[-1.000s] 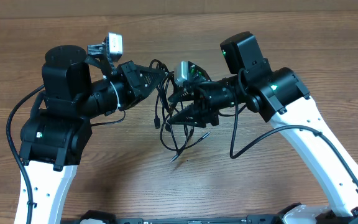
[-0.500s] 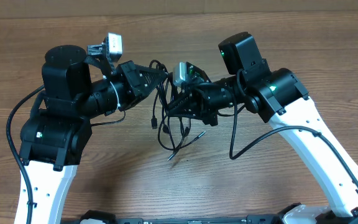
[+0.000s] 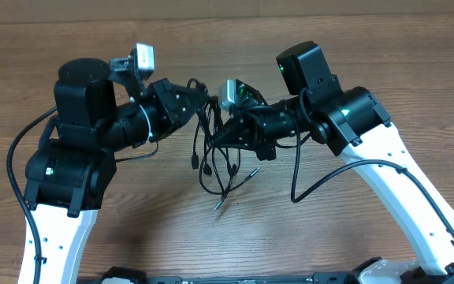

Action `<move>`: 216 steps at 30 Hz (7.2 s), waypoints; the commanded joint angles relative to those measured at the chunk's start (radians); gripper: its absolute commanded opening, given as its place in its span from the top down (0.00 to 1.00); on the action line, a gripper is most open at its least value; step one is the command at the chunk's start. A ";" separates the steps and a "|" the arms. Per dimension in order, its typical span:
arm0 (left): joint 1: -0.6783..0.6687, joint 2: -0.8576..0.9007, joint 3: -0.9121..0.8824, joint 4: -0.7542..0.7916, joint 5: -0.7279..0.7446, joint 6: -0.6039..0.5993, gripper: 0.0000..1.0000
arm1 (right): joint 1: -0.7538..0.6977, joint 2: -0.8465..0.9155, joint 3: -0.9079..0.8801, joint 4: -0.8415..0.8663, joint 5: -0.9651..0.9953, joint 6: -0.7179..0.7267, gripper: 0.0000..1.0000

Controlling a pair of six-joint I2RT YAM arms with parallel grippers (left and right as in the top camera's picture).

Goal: Untangle cables

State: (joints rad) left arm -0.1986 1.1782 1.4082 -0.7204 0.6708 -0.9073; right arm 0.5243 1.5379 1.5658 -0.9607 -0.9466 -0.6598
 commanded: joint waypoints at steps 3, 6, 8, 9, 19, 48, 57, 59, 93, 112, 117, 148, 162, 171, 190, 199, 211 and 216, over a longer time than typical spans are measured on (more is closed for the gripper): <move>0.003 -0.022 0.014 -0.098 -0.185 0.057 0.96 | 0.004 -0.024 0.025 0.015 0.008 0.086 0.96; 0.003 -0.022 0.014 -0.108 -0.188 0.086 0.96 | 0.004 -0.024 0.025 0.025 0.008 0.120 0.96; 0.003 -0.022 0.014 -0.114 -0.189 0.095 0.96 | 0.004 -0.024 0.025 0.039 0.008 0.152 0.96; 0.003 -0.022 0.014 -0.114 -0.189 0.105 0.96 | 0.004 -0.024 0.026 0.046 0.008 0.167 0.96; 0.002 -0.021 0.014 -0.146 -0.148 0.098 0.96 | 0.004 -0.025 0.027 0.136 0.161 0.370 0.96; -0.058 -0.021 0.014 -0.117 -0.140 0.101 0.96 | -0.005 -0.025 0.027 0.094 0.563 0.560 0.44; 0.002 -0.021 0.014 -0.117 -0.084 0.126 0.96 | -0.005 -0.025 0.027 0.057 0.261 0.274 0.35; 0.016 -0.021 0.014 -0.117 -0.055 0.127 0.96 | -0.003 -0.025 0.027 0.052 0.209 0.223 0.32; 0.037 -0.021 0.014 -0.070 0.060 0.142 0.96 | 0.013 -0.024 0.026 0.023 0.075 0.023 0.96; 0.041 -0.021 0.014 -0.190 -0.066 0.197 0.96 | 0.019 -0.024 0.026 0.144 0.468 0.455 0.96; 0.038 -0.021 0.014 -0.178 0.092 0.190 0.96 | 0.019 -0.024 0.026 0.146 0.528 0.462 0.96; -0.023 -0.021 0.014 -0.141 -0.053 0.440 0.96 | -0.004 -0.027 0.026 0.071 0.512 0.564 0.00; -0.025 -0.021 0.014 0.008 0.169 0.431 0.96 | -0.003 -0.025 0.026 0.216 0.286 0.822 0.00; -0.025 -0.021 0.014 0.021 0.217 0.428 0.96 | -0.003 -0.023 0.025 0.238 0.411 0.985 0.00; -0.024 -0.021 0.014 0.019 0.178 0.436 0.96 | -0.004 -0.023 0.025 0.140 0.592 1.011 0.72; -0.024 -0.021 0.014 -0.012 0.059 0.555 0.96 | -0.005 -0.023 0.025 0.130 0.595 1.000 0.96; -0.024 -0.021 0.014 -0.062 -0.003 0.625 0.96 | -0.113 -0.023 0.025 -0.031 0.858 0.966 0.96; -0.024 -0.021 0.014 -0.064 0.002 0.730 0.96 | -0.161 -0.023 0.025 -0.053 0.856 0.940 0.96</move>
State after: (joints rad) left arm -0.2230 1.1782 1.4086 -0.7898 0.6544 -0.2756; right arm 0.3988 1.5303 1.5711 -1.0111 -0.1738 0.3134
